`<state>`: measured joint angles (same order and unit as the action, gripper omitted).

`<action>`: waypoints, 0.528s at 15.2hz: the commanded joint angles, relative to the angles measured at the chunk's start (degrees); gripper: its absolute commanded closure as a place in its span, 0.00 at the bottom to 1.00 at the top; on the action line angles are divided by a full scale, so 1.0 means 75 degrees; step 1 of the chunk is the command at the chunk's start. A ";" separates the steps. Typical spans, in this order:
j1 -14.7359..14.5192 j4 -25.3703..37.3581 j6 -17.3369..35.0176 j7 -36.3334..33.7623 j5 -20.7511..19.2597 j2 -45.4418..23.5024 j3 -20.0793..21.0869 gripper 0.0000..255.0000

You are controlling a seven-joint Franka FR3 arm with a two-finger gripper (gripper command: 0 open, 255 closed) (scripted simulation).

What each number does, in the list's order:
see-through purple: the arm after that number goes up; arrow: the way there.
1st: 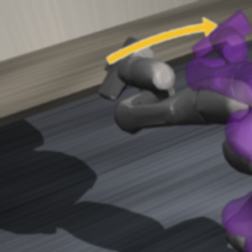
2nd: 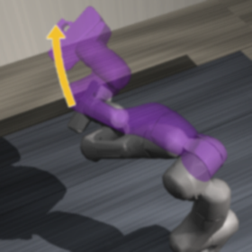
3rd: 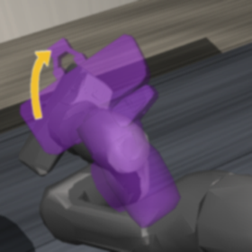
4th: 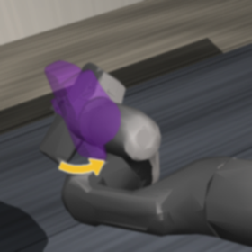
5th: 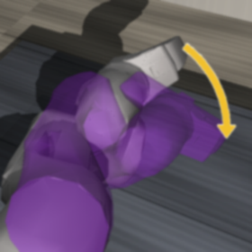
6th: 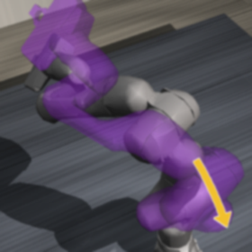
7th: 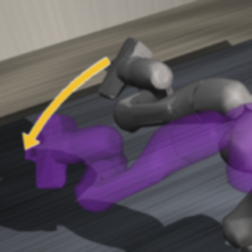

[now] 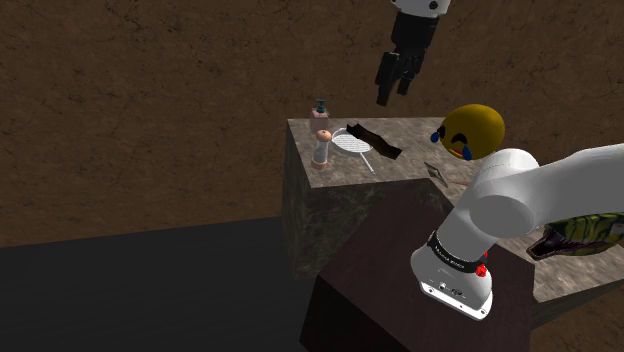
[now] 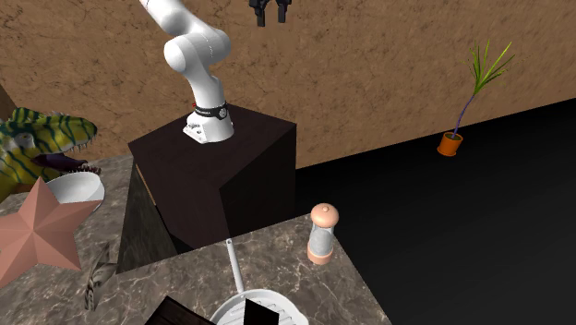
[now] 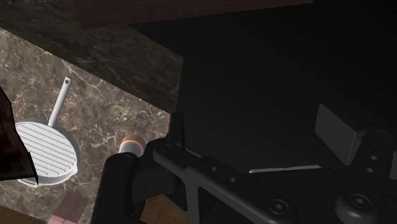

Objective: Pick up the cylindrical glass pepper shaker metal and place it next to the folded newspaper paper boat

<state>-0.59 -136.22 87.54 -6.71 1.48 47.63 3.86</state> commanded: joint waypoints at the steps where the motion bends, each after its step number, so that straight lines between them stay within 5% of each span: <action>1: 0.0000 0.0000 0.0000 0.0000 0.0000 0.0000 0.0000 0.00; 8: 0.0232 -0.0519 0.1688 0.0724 -0.0527 -0.1110 -0.0526 0.00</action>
<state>0.98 -139.53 97.71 -1.83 -2.06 41.08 0.29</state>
